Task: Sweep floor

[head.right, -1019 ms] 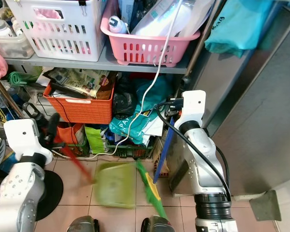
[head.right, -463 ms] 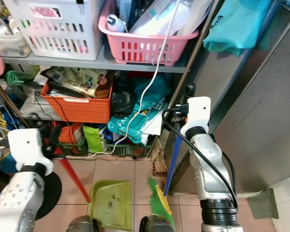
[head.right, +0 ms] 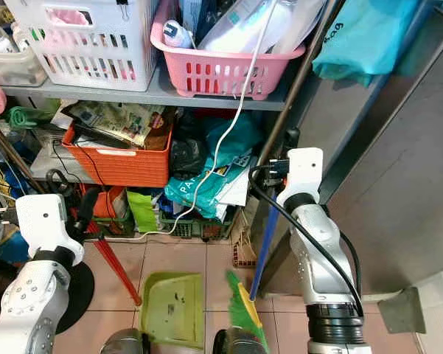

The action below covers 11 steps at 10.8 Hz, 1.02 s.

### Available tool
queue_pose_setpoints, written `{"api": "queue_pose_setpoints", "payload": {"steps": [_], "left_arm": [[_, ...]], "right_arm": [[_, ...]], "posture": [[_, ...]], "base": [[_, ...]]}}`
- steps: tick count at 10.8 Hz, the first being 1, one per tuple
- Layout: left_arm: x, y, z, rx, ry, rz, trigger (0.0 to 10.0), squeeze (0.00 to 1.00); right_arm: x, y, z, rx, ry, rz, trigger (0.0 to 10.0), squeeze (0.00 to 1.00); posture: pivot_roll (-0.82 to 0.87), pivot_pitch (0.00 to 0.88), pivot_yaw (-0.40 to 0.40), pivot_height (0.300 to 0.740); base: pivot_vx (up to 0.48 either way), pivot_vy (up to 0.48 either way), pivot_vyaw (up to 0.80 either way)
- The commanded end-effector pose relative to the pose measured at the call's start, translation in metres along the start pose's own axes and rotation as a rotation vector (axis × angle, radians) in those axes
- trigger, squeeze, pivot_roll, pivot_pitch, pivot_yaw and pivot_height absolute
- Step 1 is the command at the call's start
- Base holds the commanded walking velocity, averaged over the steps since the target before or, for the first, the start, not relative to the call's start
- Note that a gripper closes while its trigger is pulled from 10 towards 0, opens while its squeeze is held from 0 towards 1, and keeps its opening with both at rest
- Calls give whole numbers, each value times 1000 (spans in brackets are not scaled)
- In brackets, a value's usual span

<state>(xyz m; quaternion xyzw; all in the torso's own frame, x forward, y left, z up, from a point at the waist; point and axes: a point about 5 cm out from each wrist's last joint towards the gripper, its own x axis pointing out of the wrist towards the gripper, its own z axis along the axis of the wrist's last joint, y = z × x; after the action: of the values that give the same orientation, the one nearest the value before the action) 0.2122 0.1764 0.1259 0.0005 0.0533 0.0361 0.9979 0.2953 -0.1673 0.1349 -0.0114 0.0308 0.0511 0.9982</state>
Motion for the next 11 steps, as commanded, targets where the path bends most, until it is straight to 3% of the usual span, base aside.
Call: {"api": "queue_pose_setpoints", "payload": {"steps": [1,3,11], "left_arm": [[0,-4,15,-1,-65,-30,10000,0],[0,-3,15,2,-59,-31,10000,0],[1,-3,16,1,-58,-33,10000,0]], "right_arm": [[1,-2,2,17,0,-17,10000,0],[1,-3,-1,24,10,-26,10000,0],[2,0,-2,28,16,-20,10000,0]], "posture": [[31,99,-63,740],[30,105,-62,740],[32,107,-62,740]], "base": [[0,0,0],[0,0,0],[-247,0,0]]}}
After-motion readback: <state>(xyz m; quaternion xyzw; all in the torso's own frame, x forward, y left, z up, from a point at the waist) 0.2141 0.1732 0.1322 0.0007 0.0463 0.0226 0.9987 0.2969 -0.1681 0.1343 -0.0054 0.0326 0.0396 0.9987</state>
